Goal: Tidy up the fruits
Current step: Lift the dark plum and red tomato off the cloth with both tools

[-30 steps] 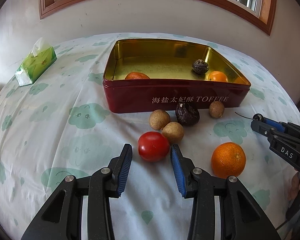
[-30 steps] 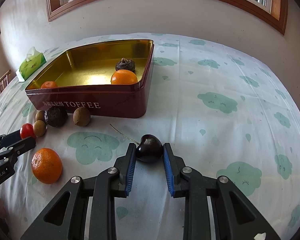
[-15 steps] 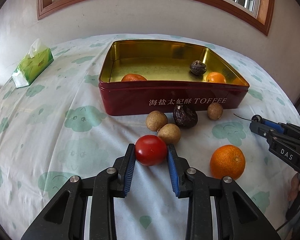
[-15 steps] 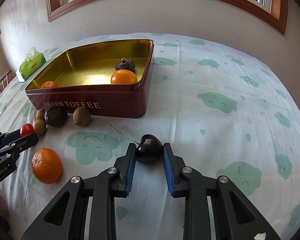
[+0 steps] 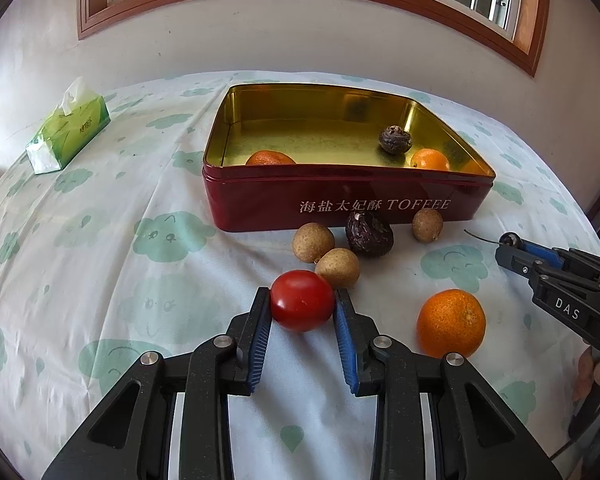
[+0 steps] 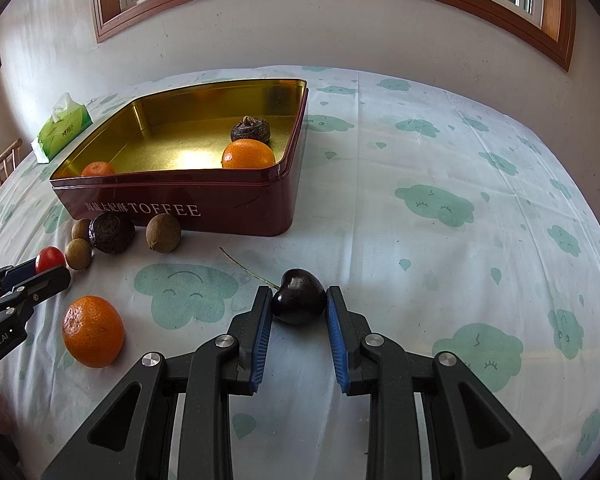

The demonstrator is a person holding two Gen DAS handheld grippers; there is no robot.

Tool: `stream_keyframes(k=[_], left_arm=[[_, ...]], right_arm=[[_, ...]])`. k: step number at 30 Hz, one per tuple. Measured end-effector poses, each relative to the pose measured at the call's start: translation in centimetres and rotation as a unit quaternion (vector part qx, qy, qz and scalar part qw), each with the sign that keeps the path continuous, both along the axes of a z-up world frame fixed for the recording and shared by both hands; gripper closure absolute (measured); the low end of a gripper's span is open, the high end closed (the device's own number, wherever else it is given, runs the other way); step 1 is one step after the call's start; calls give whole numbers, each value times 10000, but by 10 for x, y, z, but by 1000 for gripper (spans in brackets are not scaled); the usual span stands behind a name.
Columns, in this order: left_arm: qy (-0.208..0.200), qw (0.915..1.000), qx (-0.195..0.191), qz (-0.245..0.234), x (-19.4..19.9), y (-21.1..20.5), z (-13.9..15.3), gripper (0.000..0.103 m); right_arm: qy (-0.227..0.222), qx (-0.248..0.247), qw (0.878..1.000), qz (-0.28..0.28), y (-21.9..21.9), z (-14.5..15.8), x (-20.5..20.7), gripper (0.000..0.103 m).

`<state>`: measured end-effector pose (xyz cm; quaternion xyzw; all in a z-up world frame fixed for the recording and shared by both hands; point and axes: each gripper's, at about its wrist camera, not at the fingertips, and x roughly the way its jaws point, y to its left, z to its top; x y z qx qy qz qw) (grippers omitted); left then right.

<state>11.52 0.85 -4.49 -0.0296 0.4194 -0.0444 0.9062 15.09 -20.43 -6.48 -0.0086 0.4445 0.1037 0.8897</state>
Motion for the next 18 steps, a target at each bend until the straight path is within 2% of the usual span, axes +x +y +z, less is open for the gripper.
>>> stream_keyframes(k=[18], left_arm=[[-67,9999,-68,81,-3,5,4,71]], right_arm=[[15,44,9999,-94,-2,8,-7,78]])
